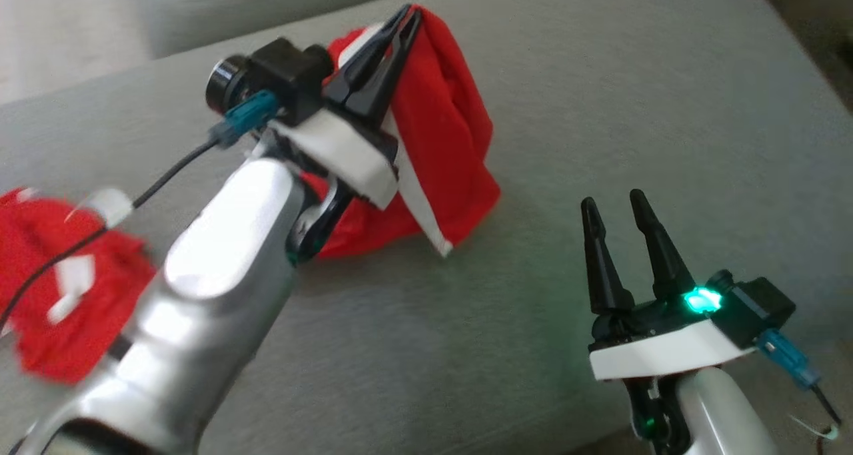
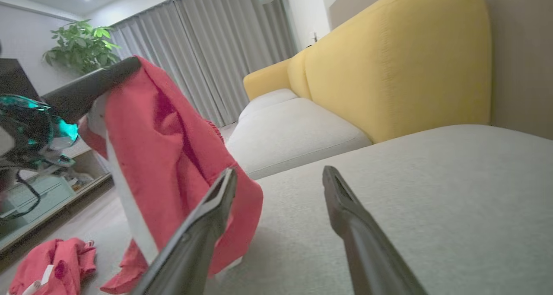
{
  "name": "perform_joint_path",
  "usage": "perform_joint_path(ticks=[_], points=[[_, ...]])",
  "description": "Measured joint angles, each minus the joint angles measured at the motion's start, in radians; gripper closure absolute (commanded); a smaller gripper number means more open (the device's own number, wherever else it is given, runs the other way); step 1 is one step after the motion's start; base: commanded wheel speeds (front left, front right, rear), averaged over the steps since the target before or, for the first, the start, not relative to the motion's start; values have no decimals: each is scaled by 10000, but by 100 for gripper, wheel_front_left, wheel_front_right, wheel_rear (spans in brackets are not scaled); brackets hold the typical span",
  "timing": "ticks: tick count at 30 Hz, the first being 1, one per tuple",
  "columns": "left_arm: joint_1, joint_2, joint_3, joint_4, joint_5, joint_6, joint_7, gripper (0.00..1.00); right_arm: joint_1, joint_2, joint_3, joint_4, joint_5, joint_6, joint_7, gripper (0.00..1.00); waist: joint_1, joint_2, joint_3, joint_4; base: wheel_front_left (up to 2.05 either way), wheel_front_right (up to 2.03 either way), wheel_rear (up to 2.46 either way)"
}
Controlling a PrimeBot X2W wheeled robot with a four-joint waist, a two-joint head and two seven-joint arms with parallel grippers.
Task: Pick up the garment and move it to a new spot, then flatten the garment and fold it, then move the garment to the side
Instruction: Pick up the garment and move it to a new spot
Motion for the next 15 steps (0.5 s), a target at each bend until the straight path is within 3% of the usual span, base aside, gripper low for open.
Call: perform_joint_path(ticks=[1,2,3,10,15], points=[[-203,-134,-15,334,27,0,-104,100,-5,0,38,-4,0,0,0,0,0,0,62,-225,0,0,0],[-409,-288,-15,688,17,6,-236,63,-7,0,100,-4,0,0,0,0,0,0,124,-448,0,0,0],[-601,-418,-92,1016,61,-2,-382,0,-7,2,144,-6,-2,0,0,0,0,0,181,-658,0,0,0],[-993,-857,-502,2545,293,-100,-1168,0,13,2,140,-36,-2,0,0,0,0,0,486,-1395,0,0,0],[-1005,-918,-790,3170,236,-186,-1630,0,36,4,-92,-40,-15,0,0,0,1,0,501,-994,0,0,0]])
